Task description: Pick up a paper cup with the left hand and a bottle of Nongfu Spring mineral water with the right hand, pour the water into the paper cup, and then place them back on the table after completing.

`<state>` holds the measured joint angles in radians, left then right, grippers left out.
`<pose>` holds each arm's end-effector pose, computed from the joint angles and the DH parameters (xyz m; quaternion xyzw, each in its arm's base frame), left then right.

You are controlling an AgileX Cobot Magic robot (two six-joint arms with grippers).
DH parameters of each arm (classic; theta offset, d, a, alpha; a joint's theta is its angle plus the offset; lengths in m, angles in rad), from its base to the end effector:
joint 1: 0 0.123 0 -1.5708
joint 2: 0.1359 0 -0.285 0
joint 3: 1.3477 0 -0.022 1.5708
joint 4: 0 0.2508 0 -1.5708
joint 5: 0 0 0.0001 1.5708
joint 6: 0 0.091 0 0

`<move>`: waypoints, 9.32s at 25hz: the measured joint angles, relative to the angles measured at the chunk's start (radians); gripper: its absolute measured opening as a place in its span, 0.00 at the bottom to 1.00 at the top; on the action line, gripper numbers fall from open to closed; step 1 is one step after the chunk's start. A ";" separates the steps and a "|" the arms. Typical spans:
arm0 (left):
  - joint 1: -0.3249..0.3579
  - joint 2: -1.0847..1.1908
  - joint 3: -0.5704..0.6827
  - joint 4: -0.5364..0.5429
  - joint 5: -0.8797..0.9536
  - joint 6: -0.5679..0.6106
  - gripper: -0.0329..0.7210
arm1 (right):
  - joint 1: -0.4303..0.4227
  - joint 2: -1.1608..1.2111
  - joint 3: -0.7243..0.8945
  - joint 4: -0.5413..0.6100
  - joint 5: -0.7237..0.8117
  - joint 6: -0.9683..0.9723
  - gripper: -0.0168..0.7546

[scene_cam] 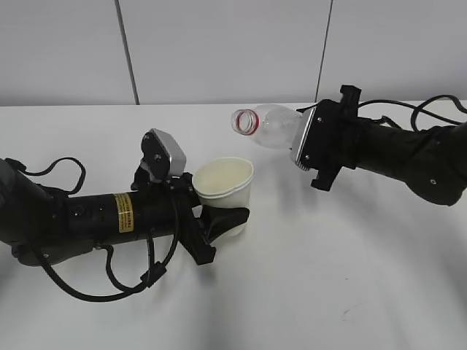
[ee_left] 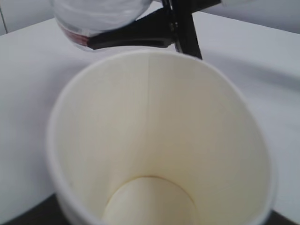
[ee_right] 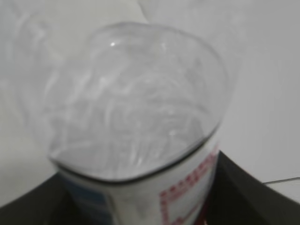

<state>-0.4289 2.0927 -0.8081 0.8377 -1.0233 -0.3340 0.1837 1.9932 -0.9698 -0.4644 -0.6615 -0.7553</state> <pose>0.2960 -0.1988 0.0978 0.4182 0.6806 -0.3392 0.4968 0.3889 0.0977 0.1475 -0.5562 0.5878 -0.1626 0.5645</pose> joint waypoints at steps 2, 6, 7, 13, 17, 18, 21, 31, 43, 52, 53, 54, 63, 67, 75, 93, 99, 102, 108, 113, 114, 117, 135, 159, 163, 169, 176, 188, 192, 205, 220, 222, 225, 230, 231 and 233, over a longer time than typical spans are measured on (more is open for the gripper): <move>0.000 0.000 0.000 0.002 0.000 -0.001 0.53 | 0.000 0.000 0.000 0.033 0.002 -0.048 0.59; 0.000 0.000 0.000 0.006 0.000 -0.001 0.53 | 0.000 0.000 0.000 0.052 0.002 -0.124 0.59; 0.000 0.000 0.000 0.006 0.000 -0.001 0.53 | 0.000 0.000 0.000 0.054 0.002 -0.144 0.59; 0.000 0.000 0.000 0.010 0.000 -0.001 0.53 | 0.000 0.000 0.000 0.056 -0.007 -0.228 0.59; 0.000 0.000 0.000 0.010 0.000 -0.001 0.53 | 0.000 0.000 0.000 0.057 -0.007 -0.264 0.59; 0.000 0.000 0.000 0.010 0.000 -0.001 0.53 | 0.000 0.000 0.000 0.062 -0.007 -0.278 0.59; 0.000 0.000 0.000 0.010 0.000 -0.001 0.53 | 0.000 0.000 0.000 0.085 -0.011 -0.325 0.59; 0.000 0.000 0.000 0.017 0.000 -0.001 0.53 | 0.000 0.000 0.000 0.114 -0.080 -0.389 0.59; 0.000 0.000 0.000 0.031 0.000 -0.001 0.53 | 0.000 0.000 0.000 0.116 -0.115 -0.485 0.59; 0.000 0.000 0.000 0.038 0.000 -0.001 0.53 | 0.000 0.000 0.000 0.116 -0.157 -0.536 0.59; 0.000 0.000 0.000 0.038 0.000 -0.001 0.53 | 0.000 0.000 0.000 0.116 -0.164 -0.538 0.59; 0.000 0.000 0.000 0.039 0.000 -0.001 0.53 | 0.000 0.000 0.000 0.116 -0.168 -0.540 0.59; 0.000 0.000 0.000 0.042 0.000 -0.001 0.53 | 0.000 0.000 0.000 0.116 -0.173 -0.563 0.59; 0.000 0.000 0.000 0.045 0.001 -0.001 0.53 | 0.000 0.000 0.000 0.116 -0.179 -0.567 0.59; 0.000 0.000 0.000 0.048 0.002 -0.001 0.53 | 0.000 0.000 0.000 0.116 -0.193 -0.595 0.59; 0.000 0.000 0.000 0.051 0.008 -0.001 0.53 | 0.000 0.000 0.000 0.116 -0.221 -0.597 0.59; 0.000 0.000 0.000 0.052 0.009 -0.001 0.53 | 0.000 0.000 0.000 0.116 -0.223 -0.597 0.59; 0.000 0.000 0.000 0.052 0.009 -0.001 0.53 | 0.000 0.000 0.000 0.116 -0.223 -0.597 0.59; 0.000 0.000 0.000 0.052 0.012 -0.001 0.53 | 0.000 0.000 0.000 0.118 -0.223 -0.597 0.59; 0.000 0.000 0.000 0.053 0.015 -0.001 0.53 | 0.000 0.000 0.000 0.118 -0.225 -0.597 0.59; 0.000 0.000 0.000 0.053 0.015 -0.001 0.53 | 0.000 0.000 0.000 0.118 -0.225 -0.597 0.59; 0.000 0.000 0.000 0.054 0.015 -0.001 0.53 | 0.000 0.000 0.000 0.120 -0.225 -0.597 0.59; 0.000 0.000 0.000 0.054 0.015 -0.001 0.53 | 0.000 0.000 0.000 0.120 -0.228 -0.597 0.59; 0.000 0.000 0.000 0.045 0.015 -0.001 0.53 | 0.000 0.000 0.000 0.132 -0.232 -0.599 0.59; 0.000 0.000 0.000 0.030 0.015 -0.001 0.53 | 0.000 0.000 0.000 0.137 -0.232 -0.599 0.59; 0.000 0.000 0.000 0.028 0.015 -0.001 0.53 | 0.000 0.000 0.000 0.139 -0.222 -0.586 0.59; 0.000 0.000 0.000 0.020 0.015 -0.001 0.53 | 0.000 0.000 0.000 0.142 -0.215 -0.471 0.59; 0.000 0.000 0.000 -0.041 0.015 0.000 0.53 | 0.000 0.000 0.000 0.177 -0.206 0.092 0.59; 0.000 0.000 0.000 -0.059 0.019 0.001 0.53 | 0.000 0.000 0.000 0.182 -0.193 0.289 0.59; 0.000 0.000 0.000 -0.170 0.046 0.058 0.53 | 0.000 0.000 0.000 0.271 -0.162 0.685 0.59; 0.015 0.000 0.000 -0.483 0.077 0.207 0.53 | 0.000 0.000 0.000 0.319 -0.059 0.820 0.59; 0.030 0.000 0.000 -0.503 0.076 0.209 0.53 | 0.000 0.000 0.000 0.319 -0.059 0.834 0.59; 0.062 0.000 0.000 -0.525 0.075 0.214 0.53 | 0.000 0.000 0.000 0.319 -0.059 0.852 0.59; 0.124 0.001 0.000 -0.564 0.074 0.219 0.53 | 0.000 0.000 0.000 0.319 -0.059 0.854 0.59; 0.136 0.001 0.000 -0.566 0.074 0.222 0.53 | 0.000 0.000 0.000 0.319 -0.059 0.855 0.59; 0.159 0.001 0.000 -0.568 0.074 0.229 0.53 | 0.000 0.000 0.000 0.319 -0.059 0.855 0.59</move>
<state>-0.2697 2.0941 -0.8081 0.2697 -0.9493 -0.1050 0.1837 1.9932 -0.9698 -0.1456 -0.7208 0.0999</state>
